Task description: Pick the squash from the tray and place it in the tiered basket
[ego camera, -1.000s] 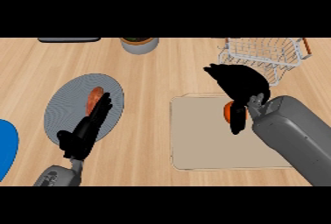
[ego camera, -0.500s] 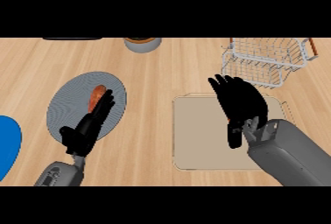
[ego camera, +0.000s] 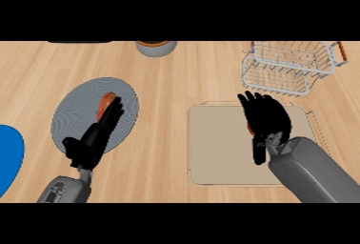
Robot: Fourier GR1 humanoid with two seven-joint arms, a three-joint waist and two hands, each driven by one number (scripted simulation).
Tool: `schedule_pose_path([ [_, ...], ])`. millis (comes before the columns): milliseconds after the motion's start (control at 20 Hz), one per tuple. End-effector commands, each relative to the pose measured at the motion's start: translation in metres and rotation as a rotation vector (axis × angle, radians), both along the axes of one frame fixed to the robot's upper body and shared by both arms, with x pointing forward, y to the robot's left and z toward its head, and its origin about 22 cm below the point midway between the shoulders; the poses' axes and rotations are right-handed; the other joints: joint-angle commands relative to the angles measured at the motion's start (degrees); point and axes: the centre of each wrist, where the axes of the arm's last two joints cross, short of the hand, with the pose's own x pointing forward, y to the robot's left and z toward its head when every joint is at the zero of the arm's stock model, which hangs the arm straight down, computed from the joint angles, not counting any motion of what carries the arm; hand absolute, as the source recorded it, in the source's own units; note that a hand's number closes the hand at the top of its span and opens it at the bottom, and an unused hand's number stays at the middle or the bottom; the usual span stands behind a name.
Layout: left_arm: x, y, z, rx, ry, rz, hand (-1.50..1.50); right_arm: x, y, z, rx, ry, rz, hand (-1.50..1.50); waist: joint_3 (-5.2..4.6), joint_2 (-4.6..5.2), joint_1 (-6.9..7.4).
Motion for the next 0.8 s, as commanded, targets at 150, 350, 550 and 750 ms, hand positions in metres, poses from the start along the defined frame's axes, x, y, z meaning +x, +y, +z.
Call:
schedule_pose_path([
  [150, -0.002, -0.003, -0.004, -0.008, 0.003, -0.009, 0.0, 0.01, -0.024, -0.024, -0.015, 0.011, -0.038, -1.5, -0.01, 0.0, 0.04],
  [350, -0.008, 0.01, -0.009, 0.003, -0.008, -0.005, 0.0, 0.0, -0.023, -0.032, -0.007, 0.003, -0.077, -1.5, -0.01, -0.04, -0.11],
  [550, 0.001, 0.016, -0.013, -0.001, -0.005, -0.019, 0.0, 0.013, -0.027, -0.041, 0.005, 0.004, -0.07, -1.5, -0.02, 0.0, -0.07],
  [750, 0.004, 0.017, 0.0, 0.0, -0.013, -0.002, 0.0, 0.033, -0.051, -0.056, 0.003, 0.037, -0.071, -1.5, 0.0, 0.05, 0.16],
])
